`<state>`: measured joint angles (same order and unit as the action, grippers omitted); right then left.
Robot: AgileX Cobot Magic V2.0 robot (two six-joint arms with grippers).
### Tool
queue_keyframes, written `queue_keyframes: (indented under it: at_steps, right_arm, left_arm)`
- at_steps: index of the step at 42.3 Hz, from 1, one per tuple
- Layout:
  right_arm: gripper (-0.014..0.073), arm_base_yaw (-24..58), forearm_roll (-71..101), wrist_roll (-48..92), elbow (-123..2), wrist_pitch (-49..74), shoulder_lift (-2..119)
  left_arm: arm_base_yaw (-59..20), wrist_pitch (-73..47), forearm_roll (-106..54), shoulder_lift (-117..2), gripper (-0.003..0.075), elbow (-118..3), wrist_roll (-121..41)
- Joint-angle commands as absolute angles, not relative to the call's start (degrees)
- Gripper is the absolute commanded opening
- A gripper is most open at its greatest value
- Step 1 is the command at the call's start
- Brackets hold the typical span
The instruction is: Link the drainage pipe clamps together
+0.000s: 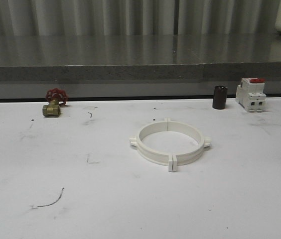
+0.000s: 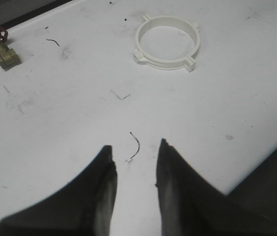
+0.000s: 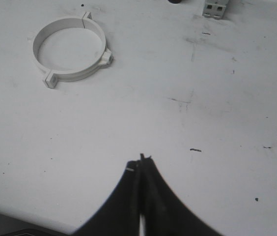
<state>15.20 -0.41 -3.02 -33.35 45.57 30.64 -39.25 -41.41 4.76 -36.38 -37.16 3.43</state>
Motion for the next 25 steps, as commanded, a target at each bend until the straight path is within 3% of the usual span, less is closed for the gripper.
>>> queue_keyframes:
  at_steps: [1, 3, 18, 25]
  right_arm:
    - [-0.0119, 14.87, -0.65, -2.54, -34.85, 41.63, 30.68]
    - [-0.0119, 14.87, -0.65, -2.54, -34.85, 41.63, 30.68]
    - [-0.0119, 14.87, -0.65, -2.54, -34.85, 41.63, 30.68]
    - [-0.0119, 14.87, -0.65, -2.54, -34.85, 41.76, 30.75]
  left_arm:
    - [-39.17, -37.59, 4.57, -36.42, 0.0019, -38.75, 3.37]
    - [-39.17, -37.59, 4.57, -36.42, -0.0020, -38.75, 3.37]
    - [-39.17, -37.48, 4.57, -36.42, -0.0020, -38.75, 3.37]
    - [-35.66, -29.85, 12.07, -32.70, -0.0020, -35.20, 3.37]
